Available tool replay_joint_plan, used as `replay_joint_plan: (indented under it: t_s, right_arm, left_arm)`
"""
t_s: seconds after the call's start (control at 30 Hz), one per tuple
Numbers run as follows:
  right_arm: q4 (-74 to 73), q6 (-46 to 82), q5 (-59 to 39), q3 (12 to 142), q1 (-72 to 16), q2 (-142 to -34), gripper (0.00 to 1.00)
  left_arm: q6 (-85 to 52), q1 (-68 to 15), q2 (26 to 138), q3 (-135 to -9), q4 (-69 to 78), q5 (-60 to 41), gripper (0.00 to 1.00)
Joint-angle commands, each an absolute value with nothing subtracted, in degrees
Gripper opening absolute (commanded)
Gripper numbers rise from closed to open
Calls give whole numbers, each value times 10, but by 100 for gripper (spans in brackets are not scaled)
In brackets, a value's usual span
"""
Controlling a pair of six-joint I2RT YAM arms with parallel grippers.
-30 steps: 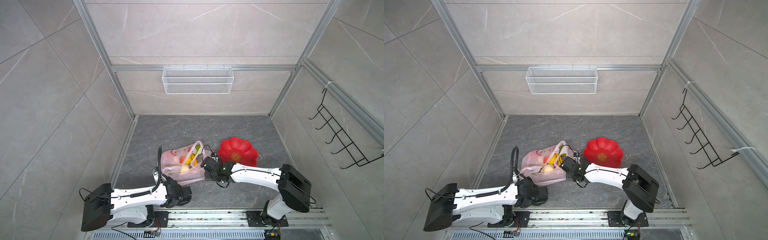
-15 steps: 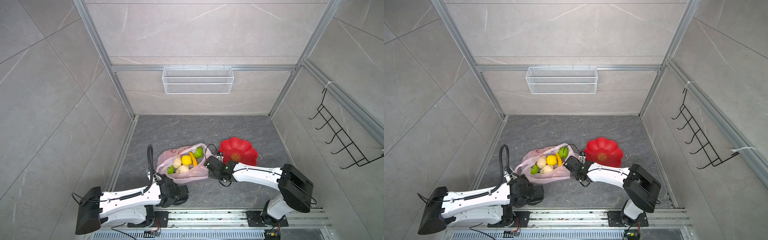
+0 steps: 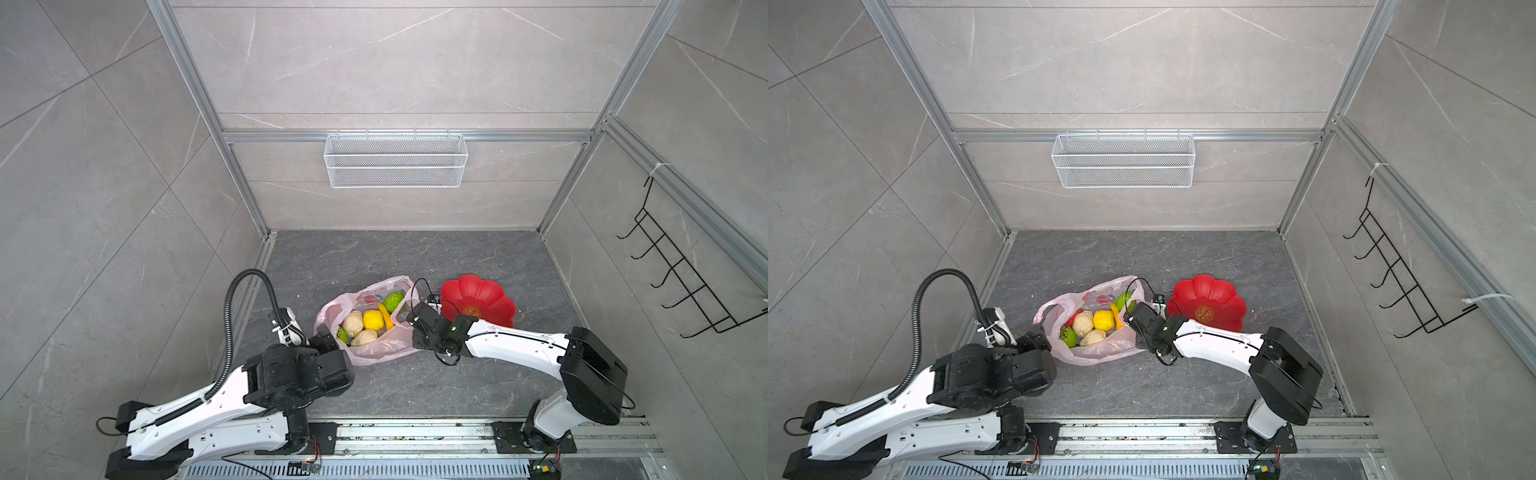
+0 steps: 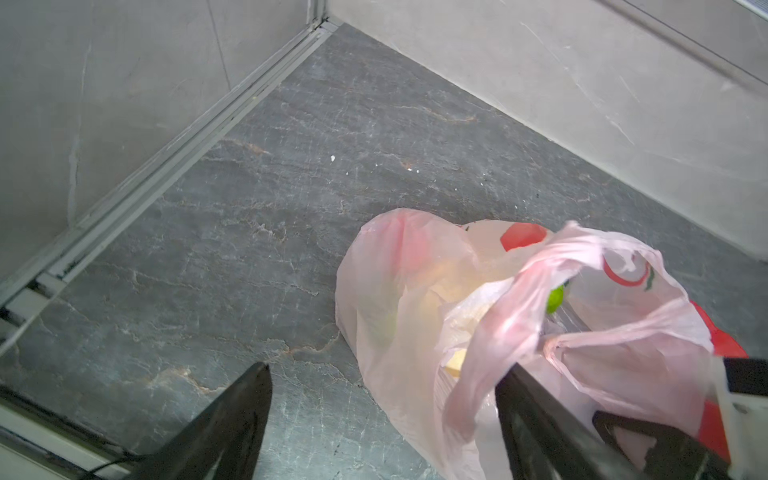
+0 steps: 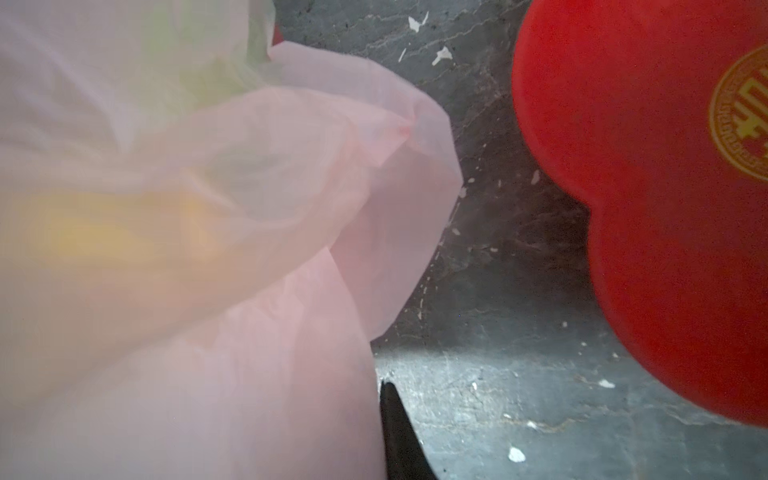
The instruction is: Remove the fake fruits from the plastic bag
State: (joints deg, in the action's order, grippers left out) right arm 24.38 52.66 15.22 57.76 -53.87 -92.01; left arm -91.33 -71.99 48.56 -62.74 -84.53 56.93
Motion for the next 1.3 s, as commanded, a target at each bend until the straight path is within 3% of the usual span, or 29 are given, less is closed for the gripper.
replay_joint_plan:
  t_s: [0.0,0.17,0.4,0.53,0.83,1.07,1.17,1.27]
  right_arm:
    - [235,515,144,580,-536,-917,16]
    - [238,506,140,581,-537,-907,16]
    - [240,501,132,573,-536,-894,16]
    - [239,502,134,566,-536,-886,16]
    - [226,504,127,551,-537,-883,16]
    - [219,510,127,541,-536,-881,16]
    - [219,511,130,537,-536,-878,16]
    - [219,510,132,535,-532,-875,16]
  left_arm:
    - [-738,-714,486,-676,-823,584,95]
    - [-433,-646,527,-753,-672,483,99]
    - [-164,-387,696,-877,-577,89,98]
    - [-70,-350,833,-957,-605,-29,93]
    - [2,-314,1025,-1044,-662,-43,82]
    - [-1,-311,1023,-1010,-624,22,79]
    - [-3,-311,1024,-1004,-633,35,69]
    - [-13,-311,1020,-972,-637,44,49]
